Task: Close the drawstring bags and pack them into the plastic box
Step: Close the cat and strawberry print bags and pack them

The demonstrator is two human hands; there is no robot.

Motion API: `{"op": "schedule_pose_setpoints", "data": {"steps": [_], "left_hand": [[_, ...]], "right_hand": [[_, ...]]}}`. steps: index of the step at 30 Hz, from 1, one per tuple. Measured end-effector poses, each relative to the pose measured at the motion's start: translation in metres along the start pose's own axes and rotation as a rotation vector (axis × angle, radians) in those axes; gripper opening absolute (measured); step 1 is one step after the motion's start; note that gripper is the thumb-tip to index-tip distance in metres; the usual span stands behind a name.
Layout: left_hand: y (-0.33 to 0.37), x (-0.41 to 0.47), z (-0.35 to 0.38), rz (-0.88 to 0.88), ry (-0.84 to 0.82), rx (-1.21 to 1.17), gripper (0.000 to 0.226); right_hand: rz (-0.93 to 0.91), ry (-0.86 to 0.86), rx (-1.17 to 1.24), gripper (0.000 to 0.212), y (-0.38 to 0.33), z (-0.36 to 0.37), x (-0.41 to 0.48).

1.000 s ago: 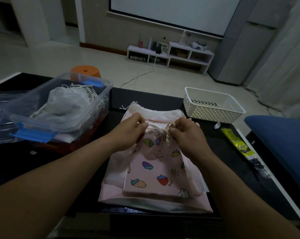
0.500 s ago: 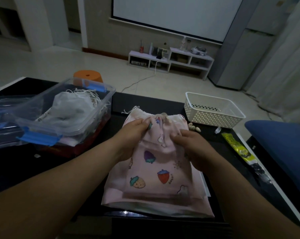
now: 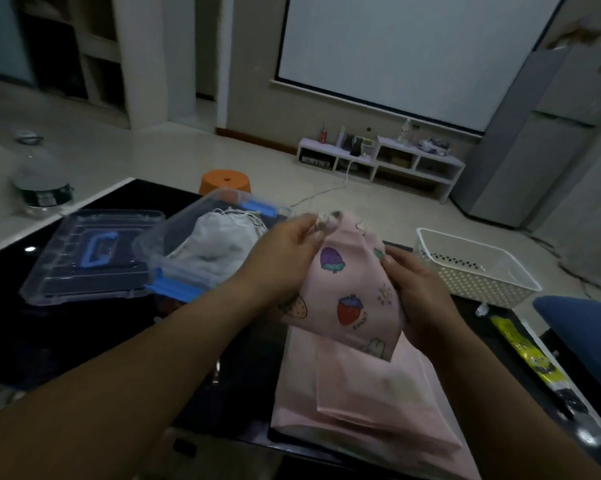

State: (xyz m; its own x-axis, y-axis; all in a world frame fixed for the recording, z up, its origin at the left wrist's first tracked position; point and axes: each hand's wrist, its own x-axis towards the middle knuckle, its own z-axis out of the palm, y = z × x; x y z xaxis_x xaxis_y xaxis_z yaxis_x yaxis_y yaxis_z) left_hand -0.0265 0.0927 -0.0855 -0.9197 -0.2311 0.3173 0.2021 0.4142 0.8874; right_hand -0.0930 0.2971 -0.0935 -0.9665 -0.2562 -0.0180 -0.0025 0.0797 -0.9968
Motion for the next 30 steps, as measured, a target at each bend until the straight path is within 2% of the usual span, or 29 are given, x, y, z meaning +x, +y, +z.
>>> {"op": "schedule_pose_setpoints", "data": {"steps": [7, 10, 12, 14, 16, 17, 19, 21, 23, 24, 27, 30], "left_hand": [[-0.023, 0.035, -0.107, -0.022, 0.193, 0.161, 0.043], [-0.043, 0.052, -0.137, -0.041, 0.273, 0.255, 0.043], [-0.055, 0.059, -0.149, -0.169, 0.317, 0.420, 0.038], [-0.061, 0.059, -0.148, -0.283, 0.333, 0.663, 0.048], [-0.062, 0.056, -0.139, -0.249, 0.239, 0.806, 0.043], [-0.060, 0.053, -0.130, -0.230, 0.124, 0.832, 0.035], [-0.060, 0.049, -0.125, -0.266, -0.149, 0.858, 0.027], [-0.056, 0.044, -0.123, -0.341, -0.314, 0.862, 0.025], [-0.057, 0.042, -0.125, -0.379, -0.356, 0.862, 0.033], [-0.058, 0.042, -0.126, -0.379, -0.360, 0.878, 0.034], [-0.066, 0.041, -0.126, -0.373, -0.362, 0.913, 0.031], [-0.068, 0.038, -0.130, -0.361, -0.235, 0.848, 0.035]], "right_hand": [[-0.141, -0.083, -0.114, 0.028, -0.044, 0.113, 0.036], [-0.242, -0.038, -0.187, 0.026, -0.053, 0.153, 0.056], [-0.283, -0.021, -0.340, 0.027, -0.047, 0.172, 0.071], [-0.283, -0.063, -0.679, 0.028, -0.034, 0.185, 0.081], [-0.329, -0.050, -1.070, 0.030, -0.024, 0.194, 0.084], [-0.391, -0.009, -1.183, 0.031, -0.023, 0.195, 0.083], [-0.565, -0.010, -1.245, 0.033, -0.029, 0.209, 0.083], [-0.615, -0.216, -1.312, 0.043, -0.040, 0.227, 0.084], [-0.485, -0.426, -1.466, 0.061, -0.043, 0.247, 0.093], [-0.366, -0.479, -1.504, 0.063, -0.040, 0.255, 0.101], [-0.127, -0.526, -1.460, 0.058, -0.018, 0.262, 0.125], [0.074, -0.554, -1.398, 0.064, 0.001, 0.266, 0.139]]}}
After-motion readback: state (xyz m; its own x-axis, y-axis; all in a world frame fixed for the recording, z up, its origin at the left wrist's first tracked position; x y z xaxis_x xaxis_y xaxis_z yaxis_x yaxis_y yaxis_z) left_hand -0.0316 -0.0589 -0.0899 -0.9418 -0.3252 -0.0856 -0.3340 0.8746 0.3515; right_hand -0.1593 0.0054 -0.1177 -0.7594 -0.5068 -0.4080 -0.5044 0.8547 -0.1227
